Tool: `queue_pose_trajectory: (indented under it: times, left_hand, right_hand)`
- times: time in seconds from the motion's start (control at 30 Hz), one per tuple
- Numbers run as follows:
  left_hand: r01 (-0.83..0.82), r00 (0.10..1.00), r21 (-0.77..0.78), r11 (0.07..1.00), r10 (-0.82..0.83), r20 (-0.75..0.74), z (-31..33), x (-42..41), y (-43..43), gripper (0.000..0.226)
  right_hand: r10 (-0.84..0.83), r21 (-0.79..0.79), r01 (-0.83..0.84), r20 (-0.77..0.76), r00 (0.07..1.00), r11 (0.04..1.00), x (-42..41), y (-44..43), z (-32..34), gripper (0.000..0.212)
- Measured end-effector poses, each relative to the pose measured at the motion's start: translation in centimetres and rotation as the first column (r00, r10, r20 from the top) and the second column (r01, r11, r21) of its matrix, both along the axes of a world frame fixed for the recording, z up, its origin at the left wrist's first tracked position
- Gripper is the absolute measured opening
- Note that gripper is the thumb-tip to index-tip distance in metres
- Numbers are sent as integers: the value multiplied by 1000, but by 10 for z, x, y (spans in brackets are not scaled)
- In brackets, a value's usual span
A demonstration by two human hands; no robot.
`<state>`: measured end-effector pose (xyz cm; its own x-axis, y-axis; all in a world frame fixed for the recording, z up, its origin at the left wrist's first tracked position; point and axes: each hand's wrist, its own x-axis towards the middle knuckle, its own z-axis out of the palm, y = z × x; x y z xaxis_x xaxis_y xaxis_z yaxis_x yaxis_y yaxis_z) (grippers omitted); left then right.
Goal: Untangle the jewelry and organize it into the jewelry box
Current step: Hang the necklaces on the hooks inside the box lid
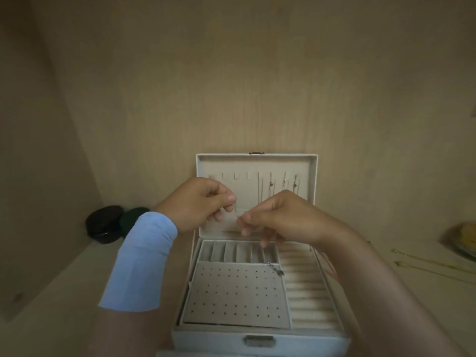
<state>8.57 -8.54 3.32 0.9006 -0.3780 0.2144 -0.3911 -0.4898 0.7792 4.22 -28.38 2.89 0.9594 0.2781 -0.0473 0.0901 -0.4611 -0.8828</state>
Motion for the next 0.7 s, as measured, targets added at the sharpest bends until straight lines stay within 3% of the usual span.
queue_pose_trajectory:
  times: [0.4, 0.57, 0.7]
  left_hand:
    - [49, 989, -160, 986, -70, -129, -10, 4, -2, 22]
    - [43, 994, -86, 995, -52, -100, -9, 4, -6, 30]
    - [40, 994, -64, 997, -46, -101, -6, 1, -10, 29]
  right_hand:
    - [-71, -35, 72, 33, 997, 997, 9, -2, -10, 15]
    - [-95, 183, 72, 118, 988, 980, 9, 2, -11, 15]
    - [-113, 225, 77, 149, 982, 971, 11, 3, -14, 15]
